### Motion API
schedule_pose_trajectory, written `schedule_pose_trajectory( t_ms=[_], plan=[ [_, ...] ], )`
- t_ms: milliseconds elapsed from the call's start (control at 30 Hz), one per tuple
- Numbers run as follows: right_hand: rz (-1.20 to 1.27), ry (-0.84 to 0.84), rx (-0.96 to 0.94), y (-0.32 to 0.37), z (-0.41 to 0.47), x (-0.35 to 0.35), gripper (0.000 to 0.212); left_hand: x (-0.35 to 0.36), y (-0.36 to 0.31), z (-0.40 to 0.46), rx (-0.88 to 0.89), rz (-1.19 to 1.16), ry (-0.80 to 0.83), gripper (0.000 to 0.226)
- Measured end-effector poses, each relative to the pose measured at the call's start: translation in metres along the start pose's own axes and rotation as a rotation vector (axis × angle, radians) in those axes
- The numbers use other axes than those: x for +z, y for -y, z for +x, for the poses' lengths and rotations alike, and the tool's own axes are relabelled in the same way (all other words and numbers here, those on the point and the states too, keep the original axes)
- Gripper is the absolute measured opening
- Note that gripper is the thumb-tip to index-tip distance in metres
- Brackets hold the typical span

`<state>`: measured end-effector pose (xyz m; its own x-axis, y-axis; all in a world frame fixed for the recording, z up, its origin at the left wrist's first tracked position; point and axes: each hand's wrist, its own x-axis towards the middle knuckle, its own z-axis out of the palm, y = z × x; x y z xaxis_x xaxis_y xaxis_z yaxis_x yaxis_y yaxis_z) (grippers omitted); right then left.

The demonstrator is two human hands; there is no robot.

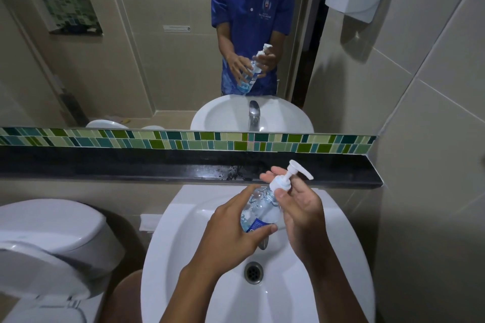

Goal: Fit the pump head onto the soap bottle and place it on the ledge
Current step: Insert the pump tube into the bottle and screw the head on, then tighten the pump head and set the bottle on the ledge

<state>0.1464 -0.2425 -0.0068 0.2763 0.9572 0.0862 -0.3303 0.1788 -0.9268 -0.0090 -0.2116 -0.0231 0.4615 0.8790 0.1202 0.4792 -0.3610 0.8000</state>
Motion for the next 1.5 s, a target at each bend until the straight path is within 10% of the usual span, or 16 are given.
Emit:
schedule_pose_trajectory(
  t_ms=[1500],
  plan=[
    [-0.188, 0.086, 0.022, 0.015, -0.004, -0.005, 0.028, -0.009, -0.001, -0.004, -0.054, -0.063, 0.06, 0.074]
  ],
)
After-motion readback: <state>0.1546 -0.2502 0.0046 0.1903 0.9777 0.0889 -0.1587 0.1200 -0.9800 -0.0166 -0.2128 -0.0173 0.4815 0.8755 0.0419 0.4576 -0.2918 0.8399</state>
